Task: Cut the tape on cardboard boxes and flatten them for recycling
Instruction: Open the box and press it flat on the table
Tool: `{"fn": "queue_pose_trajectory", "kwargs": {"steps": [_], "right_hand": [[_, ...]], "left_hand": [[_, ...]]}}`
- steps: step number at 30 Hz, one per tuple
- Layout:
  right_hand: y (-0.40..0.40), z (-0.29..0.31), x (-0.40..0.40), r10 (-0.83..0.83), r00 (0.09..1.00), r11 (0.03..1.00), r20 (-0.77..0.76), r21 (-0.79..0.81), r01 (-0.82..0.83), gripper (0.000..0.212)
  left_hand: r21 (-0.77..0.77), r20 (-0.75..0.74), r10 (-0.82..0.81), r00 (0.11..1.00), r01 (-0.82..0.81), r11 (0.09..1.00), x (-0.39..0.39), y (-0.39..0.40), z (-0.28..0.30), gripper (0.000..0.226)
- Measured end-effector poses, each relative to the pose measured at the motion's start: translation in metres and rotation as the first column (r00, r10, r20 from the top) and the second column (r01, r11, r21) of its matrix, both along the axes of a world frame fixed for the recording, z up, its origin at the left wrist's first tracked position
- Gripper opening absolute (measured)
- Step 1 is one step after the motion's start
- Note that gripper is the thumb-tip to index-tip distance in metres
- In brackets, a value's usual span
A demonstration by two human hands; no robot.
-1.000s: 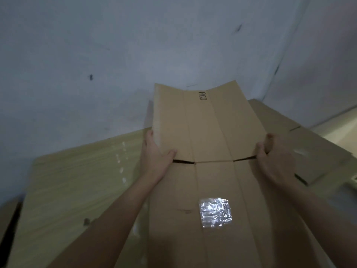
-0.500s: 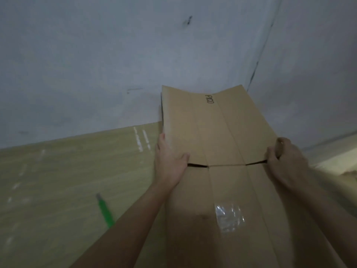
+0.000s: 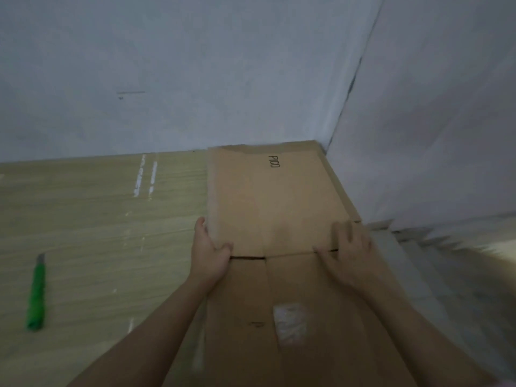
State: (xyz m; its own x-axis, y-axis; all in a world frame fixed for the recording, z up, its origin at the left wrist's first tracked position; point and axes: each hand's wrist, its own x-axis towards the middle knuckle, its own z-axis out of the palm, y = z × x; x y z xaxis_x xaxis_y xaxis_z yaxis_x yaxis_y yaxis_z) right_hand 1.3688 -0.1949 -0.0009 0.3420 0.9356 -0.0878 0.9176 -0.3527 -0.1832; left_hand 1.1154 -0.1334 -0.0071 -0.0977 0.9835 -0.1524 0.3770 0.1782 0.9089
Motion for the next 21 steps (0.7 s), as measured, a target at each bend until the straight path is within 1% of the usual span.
{"fn": "queue_pose_trajectory", "kwargs": {"steps": [1, 3, 7, 11, 16, 19, 21], "right_hand": [[0.001, -0.008, -0.004, 0.046, 0.999, 0.998, -0.009, -0.043, -0.046, 0.073], [0.007, -0.021, -0.006, 0.076, 0.997, 0.992, -0.014, -0.095, -0.077, 0.072], [0.027, -0.027, 0.014, 0.053, 0.999, 0.993, -0.009, -0.101, -0.054, 0.069], [0.051, -0.024, 0.038, 0.088, 0.996, 0.980, -0.012, -0.178, -0.089, 0.069], [0.069, -0.023, 0.038, 0.142, 0.990, 0.972, 0.006, -0.191, -0.139, 0.069], [0.073, -0.026, 0.025, 0.137, 0.991, 0.970, -0.009, -0.201, -0.136, 0.069], [0.073, -0.028, 0.020, 0.130, 0.991, 0.972, 0.001, -0.197, -0.128, 0.070]], "left_hand": [[0.001, -0.013, 0.006, 1.000, -0.006, 1.000, 0.002, 0.000, -0.001, 0.079], [0.011, -0.035, 0.018, 0.999, -0.018, 1.000, 0.008, 0.002, -0.002, 0.075], [0.023, -0.029, 0.046, 0.999, -0.045, 0.999, 0.030, 0.019, -0.005, 0.070], [0.012, 0.001, 0.092, 0.996, -0.092, 0.996, 0.050, 0.036, -0.010, 0.069], [0.006, -0.046, 0.151, 0.987, -0.151, 0.989, 0.046, 0.044, -0.020, 0.067], [0.016, -0.110, 0.114, 0.987, -0.113, 0.994, 0.036, 0.050, -0.020, 0.065], [0.025, -0.199, 0.062, 0.978, -0.059, 0.998, 0.034, 0.052, -0.017, 0.059]]}}
